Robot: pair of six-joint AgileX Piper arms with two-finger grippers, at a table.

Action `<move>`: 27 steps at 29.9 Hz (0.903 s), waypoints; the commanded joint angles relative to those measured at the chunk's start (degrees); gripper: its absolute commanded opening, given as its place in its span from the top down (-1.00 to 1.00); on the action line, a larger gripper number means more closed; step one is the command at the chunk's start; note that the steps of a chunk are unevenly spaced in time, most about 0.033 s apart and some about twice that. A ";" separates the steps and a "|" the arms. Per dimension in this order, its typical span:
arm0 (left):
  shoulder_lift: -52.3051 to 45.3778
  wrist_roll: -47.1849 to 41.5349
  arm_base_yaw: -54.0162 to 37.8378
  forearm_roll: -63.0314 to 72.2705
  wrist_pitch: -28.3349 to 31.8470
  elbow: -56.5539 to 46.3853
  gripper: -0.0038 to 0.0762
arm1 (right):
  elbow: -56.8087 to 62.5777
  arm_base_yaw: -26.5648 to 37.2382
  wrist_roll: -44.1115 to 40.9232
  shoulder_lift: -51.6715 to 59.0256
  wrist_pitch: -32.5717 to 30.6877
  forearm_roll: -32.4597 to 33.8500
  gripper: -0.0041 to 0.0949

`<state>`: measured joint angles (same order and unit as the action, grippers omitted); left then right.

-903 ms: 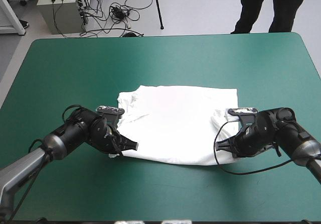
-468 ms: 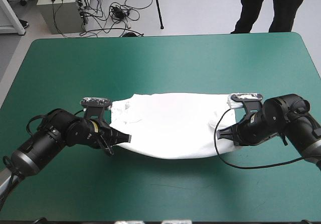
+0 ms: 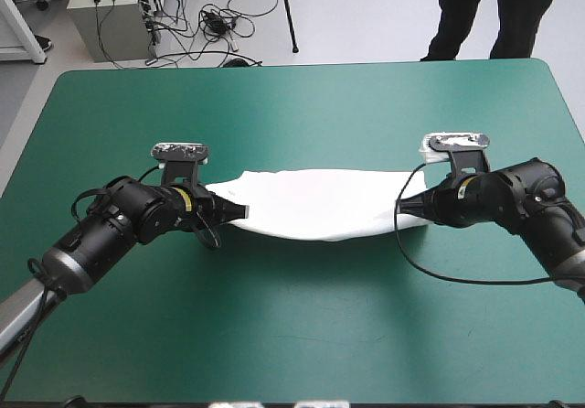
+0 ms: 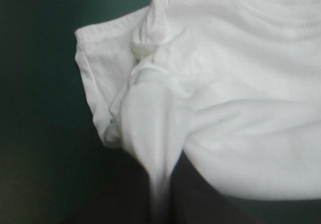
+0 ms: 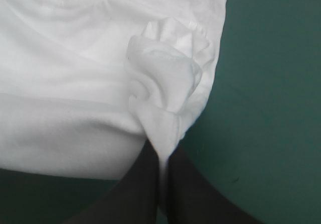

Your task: Fold the cloth

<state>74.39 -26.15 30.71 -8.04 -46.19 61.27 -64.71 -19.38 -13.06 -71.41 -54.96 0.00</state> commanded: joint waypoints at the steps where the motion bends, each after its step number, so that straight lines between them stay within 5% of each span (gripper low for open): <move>1: 0.12 -4.03 0.02 -5.00 7.28 2.03 0.93 | -1.99 0.02 -1.83 -0.31 8.48 4.48 0.95; 8: 4.05 -15.23 0.02 -18.47 17.54 2.16 0.93 | -3.12 0.84 -4.31 -6.64 17.45 8.45 0.95; 15: 11.40 -30.50 -0.36 -35.25 20.11 5.30 0.93 | -7.92 3.42 -4.42 -14.39 20.72 8.49 0.95; 27: 20.49 -30.81 -1.14 -35.03 19.90 8.87 0.92 | -10.84 3.42 0.12 -22.30 15.88 5.40 0.81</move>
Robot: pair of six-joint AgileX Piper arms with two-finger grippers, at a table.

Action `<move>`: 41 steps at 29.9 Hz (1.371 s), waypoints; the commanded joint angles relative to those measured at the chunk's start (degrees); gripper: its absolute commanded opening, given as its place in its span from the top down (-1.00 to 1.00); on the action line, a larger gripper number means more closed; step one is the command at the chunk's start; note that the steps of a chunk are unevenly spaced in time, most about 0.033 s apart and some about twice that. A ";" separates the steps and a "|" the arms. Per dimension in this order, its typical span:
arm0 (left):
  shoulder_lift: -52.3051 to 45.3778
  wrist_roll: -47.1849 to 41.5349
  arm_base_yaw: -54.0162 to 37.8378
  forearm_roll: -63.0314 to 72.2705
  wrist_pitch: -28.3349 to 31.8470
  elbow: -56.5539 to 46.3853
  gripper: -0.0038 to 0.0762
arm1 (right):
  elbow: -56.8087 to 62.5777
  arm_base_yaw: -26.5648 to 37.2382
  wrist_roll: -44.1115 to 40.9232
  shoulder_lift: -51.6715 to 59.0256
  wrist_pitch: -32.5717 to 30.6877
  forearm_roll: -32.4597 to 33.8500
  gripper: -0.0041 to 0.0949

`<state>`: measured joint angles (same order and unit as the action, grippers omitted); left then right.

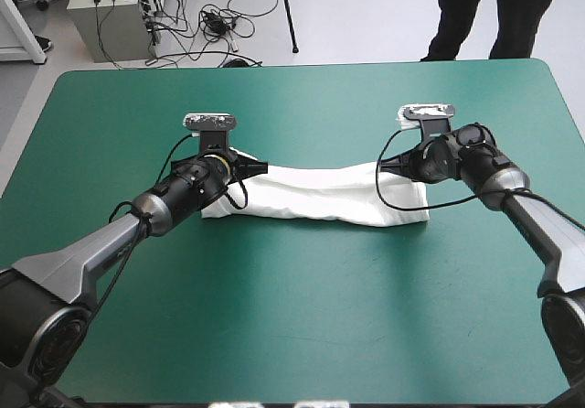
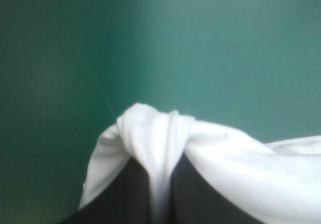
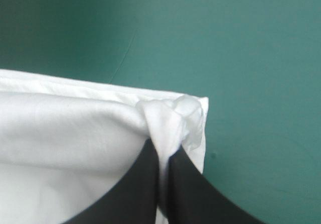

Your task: Fold the cloth

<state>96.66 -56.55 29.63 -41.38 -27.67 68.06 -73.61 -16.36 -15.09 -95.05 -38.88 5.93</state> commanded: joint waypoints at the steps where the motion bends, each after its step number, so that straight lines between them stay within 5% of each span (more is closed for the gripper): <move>1: -1.49 -0.41 -0.06 -1.69 1.14 2.08 0.92 | -2.07 0.41 2.59 1.16 -1.01 -0.55 0.72; 8: -0.96 2.72 -0.06 -1.69 -0.93 2.08 0.73 | -3.26 0.41 2.82 0.98 -6.55 -0.28 -0.14; 11: -0.96 4.01 -0.06 -1.69 -3.55 2.08 0.55 | -5.12 0.41 2.82 1.09 -9.87 -0.28 -0.31; 18: -2.95 7.97 -0.06 0.28 -11.55 2.08 0.22 | -8.05 0.41 2.58 4.33 -14.51 2.64 -0.31; 26: -11.26 11.20 -0.06 4.13 -12.70 2.08 0.20 | -8.05 0.41 2.04 9.26 -18.41 6.53 -0.31; 35: -22.98 41.11 -0.06 38.67 -14.76 2.08 0.21 | -8.05 0.41 0.87 15.38 -23.54 11.85 -0.31; 38: -24.79 49.74 -0.06 47.86 -14.61 2.61 0.41 | -7.79 1.02 -1.03 17.04 -24.49 14.93 -0.31; 41: -24.80 53.85 -0.06 50.74 -14.61 4.27 0.93 | -7.79 4.72 -0.74 18.07 -24.53 11.73 -0.31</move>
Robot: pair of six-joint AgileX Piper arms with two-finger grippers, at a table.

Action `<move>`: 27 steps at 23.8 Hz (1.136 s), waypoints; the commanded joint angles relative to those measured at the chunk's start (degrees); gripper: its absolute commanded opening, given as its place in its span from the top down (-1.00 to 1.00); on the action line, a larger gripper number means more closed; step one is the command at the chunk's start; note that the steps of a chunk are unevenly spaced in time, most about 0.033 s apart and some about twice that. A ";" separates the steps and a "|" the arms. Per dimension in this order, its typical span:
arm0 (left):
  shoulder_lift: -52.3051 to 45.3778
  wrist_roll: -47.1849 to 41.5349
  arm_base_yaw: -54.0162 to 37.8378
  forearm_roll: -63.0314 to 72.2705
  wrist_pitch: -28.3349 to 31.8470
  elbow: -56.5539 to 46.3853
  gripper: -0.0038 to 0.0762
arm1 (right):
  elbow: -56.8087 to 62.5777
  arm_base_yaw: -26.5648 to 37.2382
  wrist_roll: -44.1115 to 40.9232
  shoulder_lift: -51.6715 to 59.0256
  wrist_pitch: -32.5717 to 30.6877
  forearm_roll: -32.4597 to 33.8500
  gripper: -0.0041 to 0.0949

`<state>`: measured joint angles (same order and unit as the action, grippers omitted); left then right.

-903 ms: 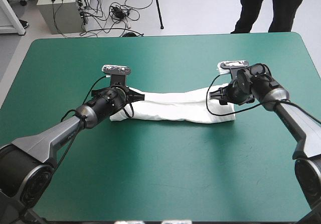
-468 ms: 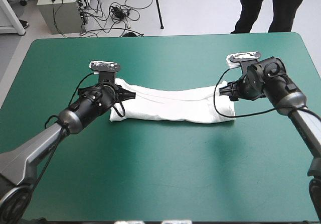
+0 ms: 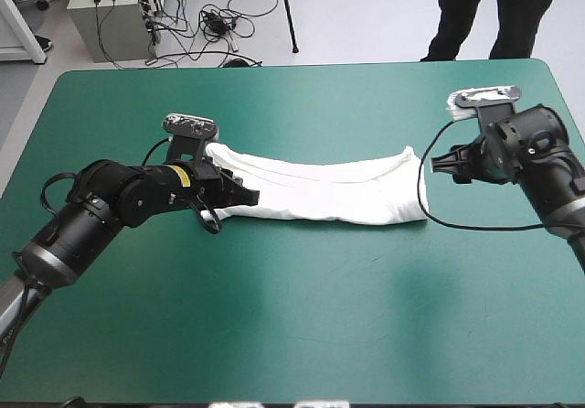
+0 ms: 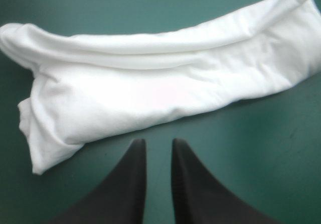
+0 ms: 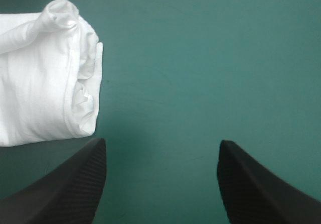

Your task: Fold the cloth

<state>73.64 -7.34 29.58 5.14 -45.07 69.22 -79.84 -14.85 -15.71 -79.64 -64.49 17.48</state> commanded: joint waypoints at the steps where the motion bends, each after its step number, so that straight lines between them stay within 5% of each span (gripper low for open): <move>1: -1.36 6.05 -0.01 4.48 2.79 3.64 0.91 | -1.57 5.15 1.00 2.66 1.31 -2.04 -0.31; 13: 19.25 22.78 -0.01 19.90 -1.25 16.92 0.92 | -1.47 27.54 32.54 -1.75 3.60 -46.73 -0.31; 19: 33.85 25.02 1.19 22.52 -3.13 24.39 0.93 | -1.47 27.97 43.68 -7.92 1.42 -54.31 -0.31; 27: 44.64 24.65 2.45 21.43 -5.00 29.67 0.93 | -1.47 27.85 48.53 -14.50 -0.26 -57.36 -0.32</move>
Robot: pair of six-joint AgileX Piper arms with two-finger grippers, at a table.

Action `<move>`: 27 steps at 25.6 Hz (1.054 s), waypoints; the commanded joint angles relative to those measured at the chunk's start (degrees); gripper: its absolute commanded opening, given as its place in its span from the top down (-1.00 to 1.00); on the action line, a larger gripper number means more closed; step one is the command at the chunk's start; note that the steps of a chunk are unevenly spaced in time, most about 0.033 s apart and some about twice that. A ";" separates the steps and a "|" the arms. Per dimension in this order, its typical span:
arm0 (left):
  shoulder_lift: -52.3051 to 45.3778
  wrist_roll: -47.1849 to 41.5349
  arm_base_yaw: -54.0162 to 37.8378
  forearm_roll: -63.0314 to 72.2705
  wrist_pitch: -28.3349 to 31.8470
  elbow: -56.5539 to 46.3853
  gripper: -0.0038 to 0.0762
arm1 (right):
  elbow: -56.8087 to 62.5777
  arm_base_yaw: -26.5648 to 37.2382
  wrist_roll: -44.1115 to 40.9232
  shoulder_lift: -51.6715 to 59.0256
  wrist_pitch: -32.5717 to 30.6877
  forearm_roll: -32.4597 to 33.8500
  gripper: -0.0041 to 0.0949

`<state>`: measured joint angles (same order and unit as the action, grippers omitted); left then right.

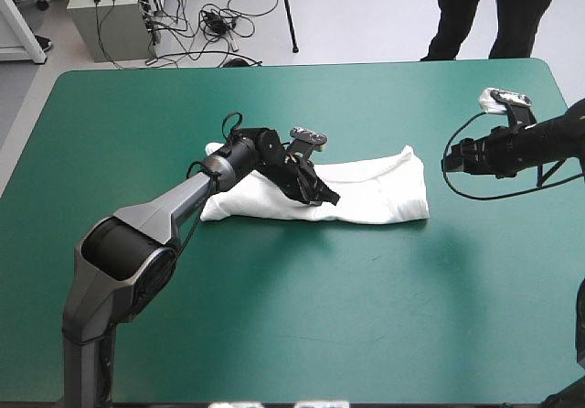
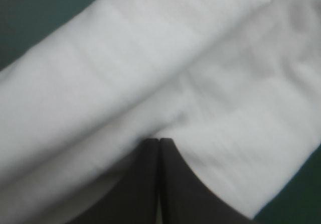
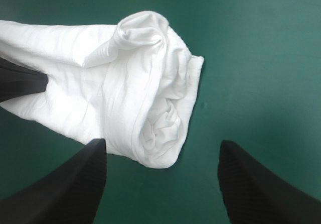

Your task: Fold the cloth

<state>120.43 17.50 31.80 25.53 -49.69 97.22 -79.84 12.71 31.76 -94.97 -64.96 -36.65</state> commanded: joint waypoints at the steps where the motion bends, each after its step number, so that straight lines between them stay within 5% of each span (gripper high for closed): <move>1: -1.86 -0.19 0.23 0.84 -0.79 1.67 0.93 | -1.47 0.29 0.93 -0.28 -0.03 -4.11 -0.32; 27: -1.86 0.12 0.23 0.11 -4.30 2.04 0.93 | -1.47 -7.11 -0.73 -17.84 2.72 -6.42 -0.31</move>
<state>121.12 17.70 31.80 25.04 -52.00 98.27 -80.46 6.24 31.58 -113.17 -63.42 -42.63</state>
